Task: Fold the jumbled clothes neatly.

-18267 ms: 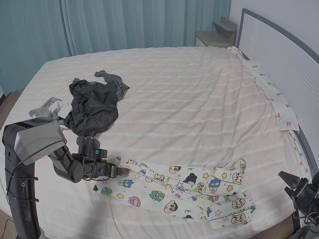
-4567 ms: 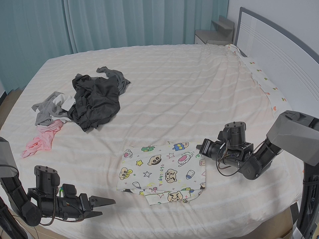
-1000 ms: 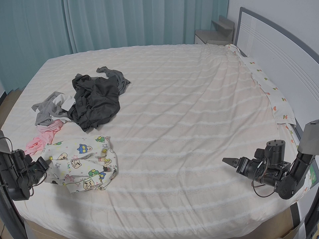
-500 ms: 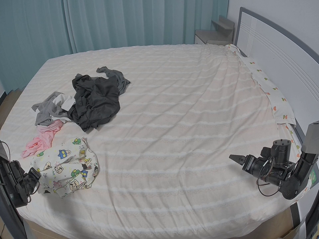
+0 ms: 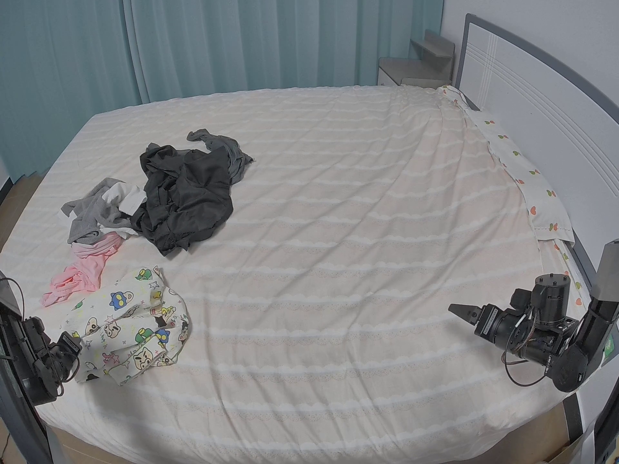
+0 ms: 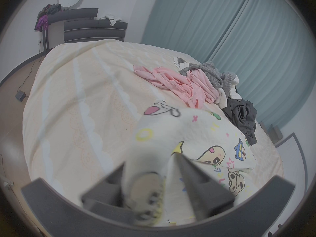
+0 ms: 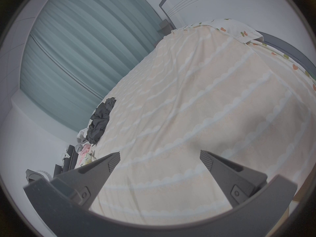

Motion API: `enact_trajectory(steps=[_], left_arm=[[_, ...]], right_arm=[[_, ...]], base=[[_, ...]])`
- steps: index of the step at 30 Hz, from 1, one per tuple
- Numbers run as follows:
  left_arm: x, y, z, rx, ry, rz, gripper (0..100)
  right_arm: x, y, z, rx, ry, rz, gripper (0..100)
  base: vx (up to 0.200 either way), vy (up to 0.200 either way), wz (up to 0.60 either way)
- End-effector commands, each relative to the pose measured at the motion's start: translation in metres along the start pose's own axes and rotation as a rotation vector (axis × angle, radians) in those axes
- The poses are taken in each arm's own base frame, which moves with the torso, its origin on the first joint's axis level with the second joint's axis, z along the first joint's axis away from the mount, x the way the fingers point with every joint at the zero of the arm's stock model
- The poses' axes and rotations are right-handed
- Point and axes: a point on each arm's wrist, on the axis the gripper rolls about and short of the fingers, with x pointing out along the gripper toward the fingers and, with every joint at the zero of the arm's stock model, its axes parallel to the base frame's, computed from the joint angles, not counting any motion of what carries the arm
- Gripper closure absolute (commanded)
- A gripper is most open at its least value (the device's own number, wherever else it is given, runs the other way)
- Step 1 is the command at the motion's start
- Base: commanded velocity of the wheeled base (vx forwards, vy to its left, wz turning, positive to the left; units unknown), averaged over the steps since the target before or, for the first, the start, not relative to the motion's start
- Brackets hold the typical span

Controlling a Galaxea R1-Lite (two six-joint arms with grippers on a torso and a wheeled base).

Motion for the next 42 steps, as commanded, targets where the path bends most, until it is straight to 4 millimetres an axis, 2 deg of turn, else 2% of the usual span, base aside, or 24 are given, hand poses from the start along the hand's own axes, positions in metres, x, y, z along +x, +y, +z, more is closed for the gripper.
enact_trajectory(steps=[1, 4, 8, 9, 12, 14, 16, 20, 24, 26, 27, 28, 29, 31, 33, 34, 35, 36, 40, 41, 42], left_arm=[[-0.007, -0.001, 0.009, -0.005, -0.045, -0.008, 0], [-0.011, -0.003, 0.016, -0.009, -0.074, -0.016, 0], [-0.032, -0.022, 0.043, -0.058, -0.193, -0.087, 0], [-0.033, -0.022, 0.044, -0.06, -0.197, -0.089, 0], [-0.051, -0.038, 0.062, -0.045, -0.286, -0.149, 0], [-0.055, -0.041, 0.066, -0.038, -0.303, -0.159, 0], [-0.071, -0.054, 0.075, -0.013, -0.358, -0.214, 0], [-0.087, -0.078, 0.078, 0.029, -0.391, -0.31, 0], [-0.116, -0.124, 0.069, 0.098, -0.397, -0.514, 0], [-0.128, -0.139, 0.054, 0.128, -0.346, -0.596, 0], [-0.128, -0.139, 0.054, 0.128, -0.346, -0.596, 0], [-0.145, -0.152, 0.037, 0.164, -0.289, -0.695, 0], [-0.146, -0.153, 0.036, 0.166, -0.284, -0.701, 0], [-0.175, -0.166, 0.01, 0.204, -0.202, -0.838, 0], [-0.192, -0.17, -0.003, 0.223, -0.158, -0.914, 0], [-0.192, -0.17, -0.003, 0.223, -0.158, -0.914, 0], [-0.212, -0.171, -0.016, 0.243, -0.107, -1.008, 0], [-0.221, -0.172, -0.021, 0.253, -0.089, -1.056, 0], [-0.24, -0.167, -0.028, 0.291, -0.039, -1.1, 0], [-0.242, -0.166, -0.028, 0.297, -0.04, -1.101, 0], [-0.25, -0.161, -0.03, 0.331, -0.021, -1.107, 0]], right_arm=[[-0.014, 0.005, 0.005, -0.003, -0.03, 0.019, 0], [-0.023, 0.009, 0.007, -0.004, -0.053, 0.034, 0], [-0.047, 0.013, 0.009, -0.006, -0.091, 0.051, 0], [-0.048, 0.014, 0.009, -0.007, -0.093, 0.052, 0], [-0.074, 0.018, 0.009, -0.015, -0.131, 0.082, 0], [-0.078, 0.019, 0.009, -0.015, -0.139, 0.089, 0], [-0.096, 0.021, 0.008, -0.022, -0.18, 0.11, 0], [-0.111, 0.024, 0.01, -0.025, -0.242, 0.114, 0], [-0.126, 0.028, 0.017, -0.022, -0.362, 0.087, 0], [-0.132, 0.03, 0.019, -0.019, -0.409, 0.08, 0], [-0.132, 0.03, 0.019, -0.019, -0.409, 0.08, 0], [-0.14, 0.031, 0.02, -0.016, -0.448, 0.08, 0], [-0.14, 0.031, 0.02, -0.016, -0.449, 0.079, 0], [-0.155, 0.031, 0.017, -0.022, -0.469, 0.057, 0], [-0.167, 0.031, 0.014, -0.038, -0.479, 0.053, 0], [-0.167, 0.031, 0.014, -0.038, -0.479, 0.053, 0], [-0.185, 0.029, 0.008, -0.08, -0.499, 0.056, 0], [-0.194, 0.028, 0.004, -0.108, -0.504, 0.051, 0], [-0.225, 0.017, -0.017, -0.216, -0.514, 0.017, 0], [-0.227, 0.017, -0.018, -0.221, -0.515, 0.014, 0], [-0.24, 0.012, -0.028, -0.245, -0.528, 0.0, 0]], base=[[0.0, 0.0, 0.0], [0.0, 0.0, 0.0], [0.0, 0.0, 0.0], [0.0, 0.0, 0.0], [0.0, 0.0, 0.0], [0.0, 0.0, 0.0], [0.0, 0.0, 0.0], [0.0, 0.0, 0.0], [0.0, 0.0, 0.0], [0.0, 0.0, 0.0], [0.0, 0.0, 0.0], [0.0, 0.0, 0.0], [0.0, 0.0, 0.0], [0.0, 0.0, 0.0], [0.0, 0.0, 0.0], [0.0, 0.0, 0.0], [0.0, 0.0, 0.0], [0.0, 0.0, 0.0], [0.0, 0.0, 0.0], [0.0, 0.0, 0.0], [0.0, 0.0, 0.0]])
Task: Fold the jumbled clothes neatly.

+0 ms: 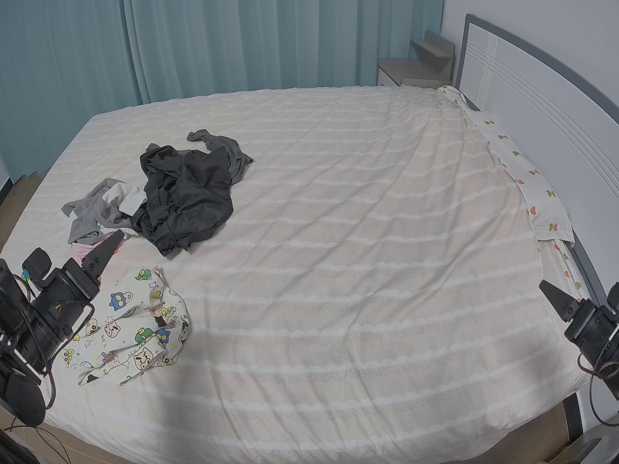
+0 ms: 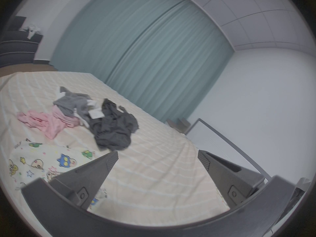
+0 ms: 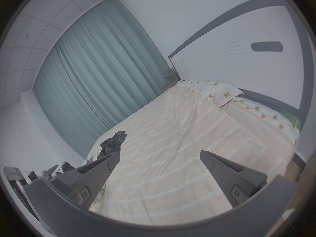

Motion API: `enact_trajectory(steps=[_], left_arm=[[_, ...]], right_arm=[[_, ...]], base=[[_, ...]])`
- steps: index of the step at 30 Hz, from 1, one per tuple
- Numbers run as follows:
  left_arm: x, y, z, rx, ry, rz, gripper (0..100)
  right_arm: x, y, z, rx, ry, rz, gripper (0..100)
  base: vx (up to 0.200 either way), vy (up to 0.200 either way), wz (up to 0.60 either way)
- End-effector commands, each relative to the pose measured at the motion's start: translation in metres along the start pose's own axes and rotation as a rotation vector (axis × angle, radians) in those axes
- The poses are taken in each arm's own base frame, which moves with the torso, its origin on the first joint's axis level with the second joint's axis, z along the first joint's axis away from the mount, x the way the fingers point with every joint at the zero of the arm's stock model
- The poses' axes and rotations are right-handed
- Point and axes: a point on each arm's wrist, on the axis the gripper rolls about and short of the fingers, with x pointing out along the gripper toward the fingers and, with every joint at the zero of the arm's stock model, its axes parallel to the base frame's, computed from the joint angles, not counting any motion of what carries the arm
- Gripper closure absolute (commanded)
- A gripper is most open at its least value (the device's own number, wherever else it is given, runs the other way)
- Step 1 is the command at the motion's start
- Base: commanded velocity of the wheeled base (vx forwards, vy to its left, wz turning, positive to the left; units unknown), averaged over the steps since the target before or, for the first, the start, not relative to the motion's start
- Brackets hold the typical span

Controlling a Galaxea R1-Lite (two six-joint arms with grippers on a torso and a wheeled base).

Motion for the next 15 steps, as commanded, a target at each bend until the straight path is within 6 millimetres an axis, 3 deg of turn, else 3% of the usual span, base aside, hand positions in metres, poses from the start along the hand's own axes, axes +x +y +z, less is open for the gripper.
enact_trajectory(steps=[1, 5, 6, 8, 15], left_arm=[[-0.058, -0.05, -0.01, 0.053, 0.094, -0.236, 0], [-0.093, -0.062, -0.014, 0.053, 0.152, -0.349, 0], [-0.093, -0.062, -0.014, 0.053, 0.152, -0.349, 0], [-0.122, -0.058, -0.021, 0.091, 0.215, -0.381, 0], [-0.174, -0.037, -0.034, 0.38, 0.227, -0.237, 0]], right_arm=[[-0.085, -0.014, -0.008, -0.142, -0.143, 0.02, 0], [-0.114, -0.024, -0.021, -0.175, -0.144, 0.001, 0], [-0.114, -0.024, -0.021, -0.175, -0.144, 0.001, 0], [-0.127, -0.031, -0.033, -0.231, -0.157, -0.038, 0], [-0.13, -0.029, -0.029, -0.303, -0.221, -0.034, 0]], base=[[0.0, 0.0, 0.0], [0.0, 0.0, 0.0], [0.0, 0.0, 0.0], [0.0, 0.0, 0.0], [0.0, 0.0, 0.0]])
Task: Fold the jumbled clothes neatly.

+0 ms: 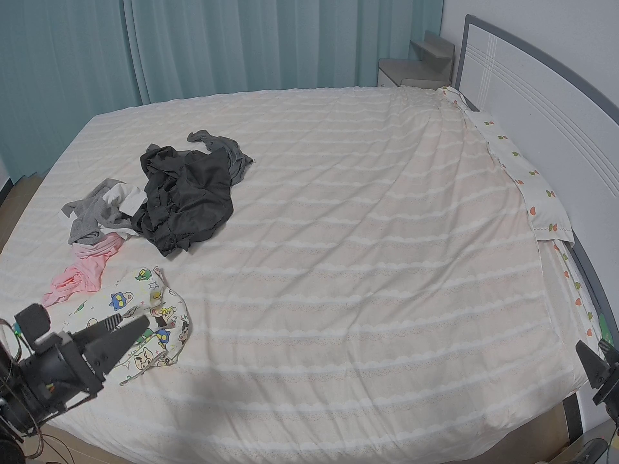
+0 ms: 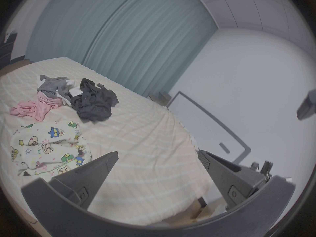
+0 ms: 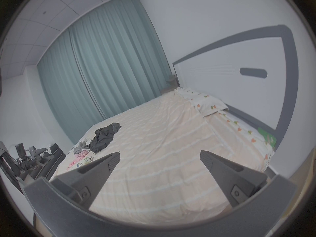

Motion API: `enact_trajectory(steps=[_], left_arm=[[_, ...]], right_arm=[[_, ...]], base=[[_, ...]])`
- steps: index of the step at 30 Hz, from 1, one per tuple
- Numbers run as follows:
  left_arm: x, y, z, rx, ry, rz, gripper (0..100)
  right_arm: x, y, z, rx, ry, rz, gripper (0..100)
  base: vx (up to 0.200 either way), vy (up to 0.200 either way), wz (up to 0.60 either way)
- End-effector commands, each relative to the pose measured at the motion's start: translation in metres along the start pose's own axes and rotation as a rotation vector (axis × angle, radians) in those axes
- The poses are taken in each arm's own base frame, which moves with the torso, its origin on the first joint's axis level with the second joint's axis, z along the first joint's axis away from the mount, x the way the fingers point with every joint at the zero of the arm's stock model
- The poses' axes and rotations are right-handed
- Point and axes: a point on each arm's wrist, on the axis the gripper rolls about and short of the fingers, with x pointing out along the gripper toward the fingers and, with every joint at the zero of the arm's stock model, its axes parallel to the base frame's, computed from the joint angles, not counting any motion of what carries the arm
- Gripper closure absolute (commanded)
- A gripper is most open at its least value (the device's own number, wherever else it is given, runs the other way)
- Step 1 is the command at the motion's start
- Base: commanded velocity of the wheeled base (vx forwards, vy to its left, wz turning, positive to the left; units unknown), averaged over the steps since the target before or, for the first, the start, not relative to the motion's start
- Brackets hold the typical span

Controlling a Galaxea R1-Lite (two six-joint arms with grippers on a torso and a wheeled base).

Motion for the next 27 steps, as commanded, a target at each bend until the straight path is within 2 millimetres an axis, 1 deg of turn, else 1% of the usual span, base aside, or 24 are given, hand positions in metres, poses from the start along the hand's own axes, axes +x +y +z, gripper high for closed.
enact_trajectory(steps=[1, 4, 6, 8, 9, 10, 11, 12, 13, 15, 17, 18, 20, 22, 25, 27], left_arm=[[-0.091, -0.008, -0.033, 0.311, -0.052, 0.029, 0], [-0.096, -0.007, -0.03, 0.31, -0.118, 0.213, 0], [-0.1, -0.007, -0.029, 0.307, -0.17, 0.282, 0], [-0.102, -0.007, -0.03, 0.304, -0.203, 0.329, 0], [-0.104, -0.007, -0.031, 0.299, -0.236, 0.42, 0], [-0.104, -0.007, -0.034, 0.293, -0.249, 0.497, 0], [-0.104, -0.007, -0.035, 0.288, -0.262, 0.552, 0], [-0.104, -0.007, -0.036, 0.287, -0.264, 0.563, 0], [-0.106, -0.009, -0.037, 0.291, -0.29, 0.566, 0], [-0.112, -0.014, -0.043, 0.321, -0.316, 0.443, 0], [-0.113, -0.015, -0.046, 0.331, -0.321, 0.412, 0], [-0.113, -0.014, -0.051, 0.354, -0.307, 0.38, 0], [-0.113, -0.013, -0.052, 0.352, -0.3, 0.377, 0], [-0.11, -0.008, -0.059, 0.355, -0.268, 0.351, 0], [-0.108, -0.005, -0.066, 0.382, -0.225, 0.276, 0], [-0.105, 0.001, -0.076, 0.429, -0.175, 0.278, 0]], right_arm=[[-0.041, -0.008, -0.012, -0.135, -0.175, 0.002, 0], [-0.037, -0.01, -0.02, -0.224, -0.146, -0.001, 0], [-0.035, -0.012, -0.026, -0.257, -0.129, -0.006, 0], [-0.033, -0.013, -0.03, -0.268, -0.129, -0.007, 0], [-0.031, -0.015, -0.035, -0.273, -0.122, -0.009, 0], [-0.031, -0.015, -0.035, -0.27, -0.118, -0.008, 0], [-0.031, -0.015, -0.035, -0.272, -0.117, -0.008, 0], [-0.031, -0.015, -0.035, -0.272, -0.117, -0.008, 0], [-0.031, -0.015, -0.035, -0.274, -0.115, -0.009, 0], [-0.03, -0.015, -0.036, -0.274, -0.109, -0.01, 0], [-0.03, -0.015, -0.037, -0.273, -0.102, -0.011, 0], [-0.03, -0.016, -0.037, -0.267, -0.097, -0.02, 0], [-0.03, -0.016, -0.037, -0.267, -0.098, -0.021, 0], [-0.03, -0.016, -0.037, -0.273, -0.099, -0.03, 0], [-0.031, -0.017, -0.037, -0.281, -0.106, -0.075, 0], [-0.032, -0.016, -0.038, -0.286, -0.12, -0.12, 0]], base=[[0.0, 0.0, 0.0], [0.0, 0.0, 0.0], [0.0, 0.0, 0.0], [0.0, 0.0, 0.0], [0.0, 0.0, 0.0], [0.0, 0.0, 0.0], [0.0, 0.0, 0.0], [0.0, 0.0, 0.0], [0.0, 0.0, 0.0], [0.0, 0.0, 0.0], [0.0, 0.0, 0.0], [0.0, 0.0, 0.0], [0.0, 0.0, 0.0], [0.0, 0.0, 0.0], [0.0, 0.0, 0.0], [0.0, 0.0, 0.0]])
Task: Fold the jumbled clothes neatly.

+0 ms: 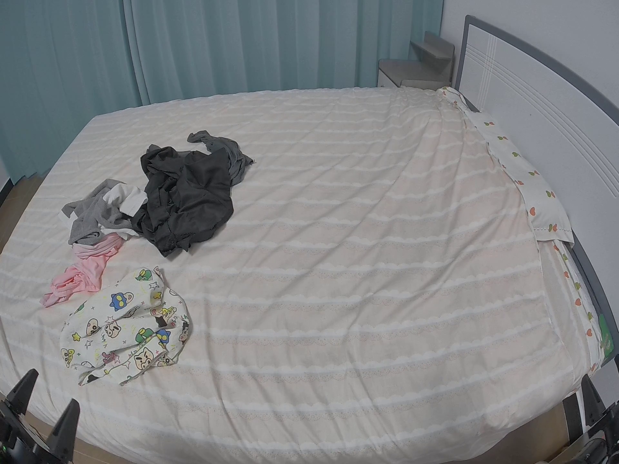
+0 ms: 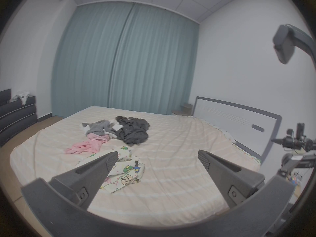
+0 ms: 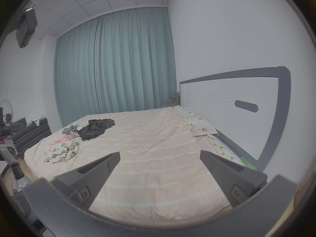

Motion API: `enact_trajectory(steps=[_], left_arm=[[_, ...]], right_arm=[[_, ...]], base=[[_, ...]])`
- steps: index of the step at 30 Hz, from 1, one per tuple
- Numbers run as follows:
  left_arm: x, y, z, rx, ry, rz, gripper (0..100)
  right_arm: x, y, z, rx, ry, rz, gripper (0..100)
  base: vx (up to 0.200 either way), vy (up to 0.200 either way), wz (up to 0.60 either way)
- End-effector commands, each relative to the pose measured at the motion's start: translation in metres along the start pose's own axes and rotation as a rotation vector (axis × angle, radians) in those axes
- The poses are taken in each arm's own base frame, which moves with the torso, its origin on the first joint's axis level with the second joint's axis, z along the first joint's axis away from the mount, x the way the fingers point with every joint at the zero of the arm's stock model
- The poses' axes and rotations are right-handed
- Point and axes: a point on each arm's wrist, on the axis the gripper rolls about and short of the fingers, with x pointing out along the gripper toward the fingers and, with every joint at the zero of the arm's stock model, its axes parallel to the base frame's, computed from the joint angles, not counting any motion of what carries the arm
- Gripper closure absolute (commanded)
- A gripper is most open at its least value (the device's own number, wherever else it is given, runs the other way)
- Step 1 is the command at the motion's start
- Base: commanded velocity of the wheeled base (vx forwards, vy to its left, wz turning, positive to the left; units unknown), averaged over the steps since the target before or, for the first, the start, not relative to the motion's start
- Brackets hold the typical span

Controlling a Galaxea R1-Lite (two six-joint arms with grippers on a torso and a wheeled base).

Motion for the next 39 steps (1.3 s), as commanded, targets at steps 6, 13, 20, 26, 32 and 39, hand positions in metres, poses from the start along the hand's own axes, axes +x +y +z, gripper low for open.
enact_trajectory(steps=[6, 13, 20, 26, 32, 39], left_arm=[[0.0, 0.002, -0.019, 0.093, 0.026, -0.005, 0], [-0.001, 0.007, -0.014, 0.341, -0.008, 0.229, 0], [-0.007, 0.008, -0.02, 0.228, -0.044, 0.221, 0], [-0.007, 0.008, -0.026, 0.084, 0.005, 0.211, 0], [-0.007, 0.008, -0.025, 0.088, -0.003, 0.212, 0], [-0.007, 0.008, -0.025, 0.112, -0.001, 0.212, 0]], right_arm=[[-0.008, 0.002, -0.007, -0.011, -0.089, -0.062, 0], [-0.008, 0.004, -0.007, -0.024, -0.09, 0.013, 0], [-0.009, 0.003, -0.014, -0.042, -0.002, 0.011, 0], [-0.008, 0.004, -0.014, -0.042, -0.007, 0.018, 0], [-0.008, 0.004, -0.014, -0.041, -0.008, 0.018, 0], [-0.008, 0.004, -0.014, -0.036, -0.007, 0.018, 0]], base=[[0.0, 0.0, 0.0], [0.0, 0.0, 0.0], [0.0, 0.0, 0.0], [0.0, 0.0, 0.0], [0.0, 0.0, 0.0], [0.0, 0.0, 0.0]])
